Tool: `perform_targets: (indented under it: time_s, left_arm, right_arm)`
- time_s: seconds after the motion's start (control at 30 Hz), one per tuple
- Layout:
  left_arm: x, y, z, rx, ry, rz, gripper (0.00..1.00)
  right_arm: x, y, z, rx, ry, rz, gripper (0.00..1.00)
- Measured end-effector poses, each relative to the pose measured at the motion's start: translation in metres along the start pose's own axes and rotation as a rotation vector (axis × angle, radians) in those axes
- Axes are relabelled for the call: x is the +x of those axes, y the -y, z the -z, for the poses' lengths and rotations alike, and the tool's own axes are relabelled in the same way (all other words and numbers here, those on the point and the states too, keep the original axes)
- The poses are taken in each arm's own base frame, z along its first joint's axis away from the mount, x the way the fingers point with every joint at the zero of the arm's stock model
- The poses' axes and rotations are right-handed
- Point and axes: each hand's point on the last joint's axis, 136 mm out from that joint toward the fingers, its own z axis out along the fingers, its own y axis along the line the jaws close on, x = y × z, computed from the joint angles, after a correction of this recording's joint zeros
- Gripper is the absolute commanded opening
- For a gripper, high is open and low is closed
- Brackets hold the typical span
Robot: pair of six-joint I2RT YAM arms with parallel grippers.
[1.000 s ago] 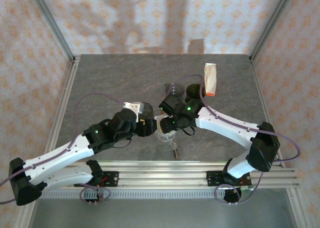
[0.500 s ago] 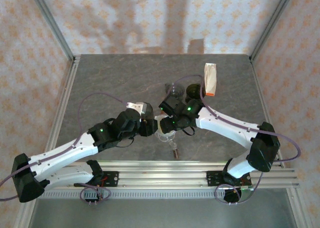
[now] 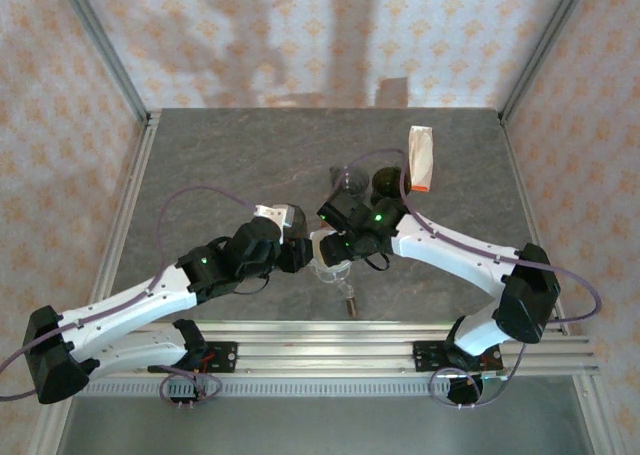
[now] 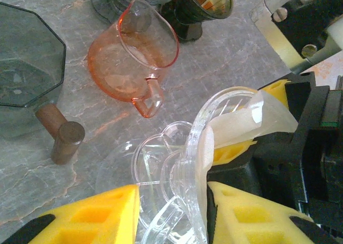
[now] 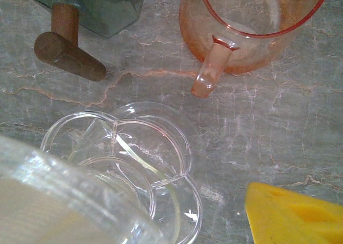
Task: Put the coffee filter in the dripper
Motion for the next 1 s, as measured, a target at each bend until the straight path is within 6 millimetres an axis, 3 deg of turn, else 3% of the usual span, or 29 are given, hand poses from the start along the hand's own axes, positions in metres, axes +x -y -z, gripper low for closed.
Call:
perform_targets:
  time_s: [0.3, 0.7, 1.0]
  left_arm:
    - [0.003, -0.002, -0.002, -0.001, -0.005, 0.007, 0.38]
    - [0.003, -0.002, -0.002, -0.001, -0.006, 0.007, 0.38]
    - [0.003, -0.002, -0.003, 0.003, -0.002, 0.008, 0.38]
  right_arm:
    - [0.0, 0.002, 0.006, -0.003, 0.022, -0.005, 0.71]
    - [0.004, 0.01, 0.043, -0.059, 0.125, -0.04, 0.71]
    - [0.02, 0.001, 0.043, -0.12, 0.114, -0.011, 0.71]
